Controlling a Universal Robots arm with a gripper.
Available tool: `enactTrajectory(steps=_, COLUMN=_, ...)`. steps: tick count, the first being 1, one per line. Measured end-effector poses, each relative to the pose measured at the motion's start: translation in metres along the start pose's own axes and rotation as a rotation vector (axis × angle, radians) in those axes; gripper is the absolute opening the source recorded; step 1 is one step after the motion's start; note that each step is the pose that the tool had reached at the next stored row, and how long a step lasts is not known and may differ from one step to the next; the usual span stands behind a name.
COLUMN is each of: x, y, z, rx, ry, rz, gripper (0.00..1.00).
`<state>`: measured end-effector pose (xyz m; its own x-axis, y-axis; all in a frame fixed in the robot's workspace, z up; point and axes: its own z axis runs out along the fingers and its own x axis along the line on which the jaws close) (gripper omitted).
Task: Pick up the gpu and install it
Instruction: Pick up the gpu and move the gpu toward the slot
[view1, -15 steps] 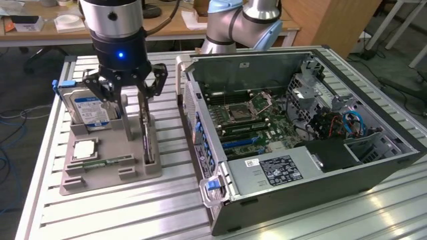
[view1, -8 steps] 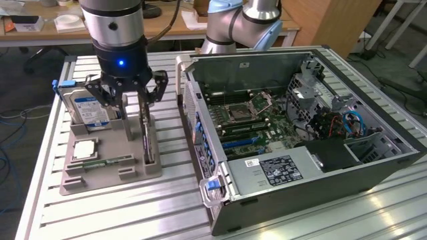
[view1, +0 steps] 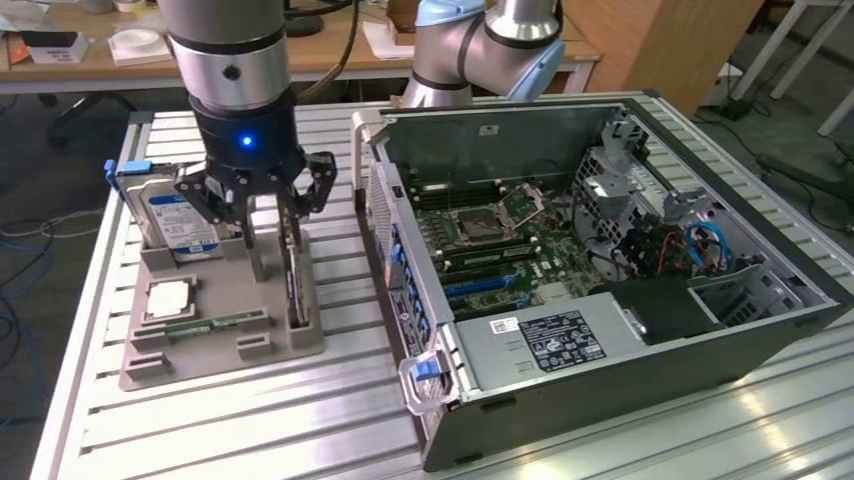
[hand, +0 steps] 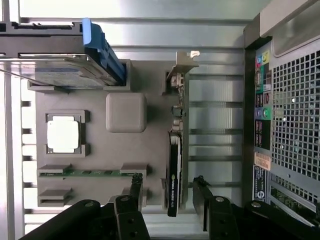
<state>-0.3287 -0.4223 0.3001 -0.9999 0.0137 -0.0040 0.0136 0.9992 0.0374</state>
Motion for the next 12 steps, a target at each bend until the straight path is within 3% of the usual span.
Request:
enactTrajectory(steps=7, x=-0.001, y=-0.0037, z=0.012, rx=0.0, ry=0.0001, rz=0.0, gripper=0.53)
enactTrajectory(steps=12, x=-0.008, y=-0.0065, z=0.019, rx=-0.0001, ry=0.0, rz=0.0, gripper=0.53)
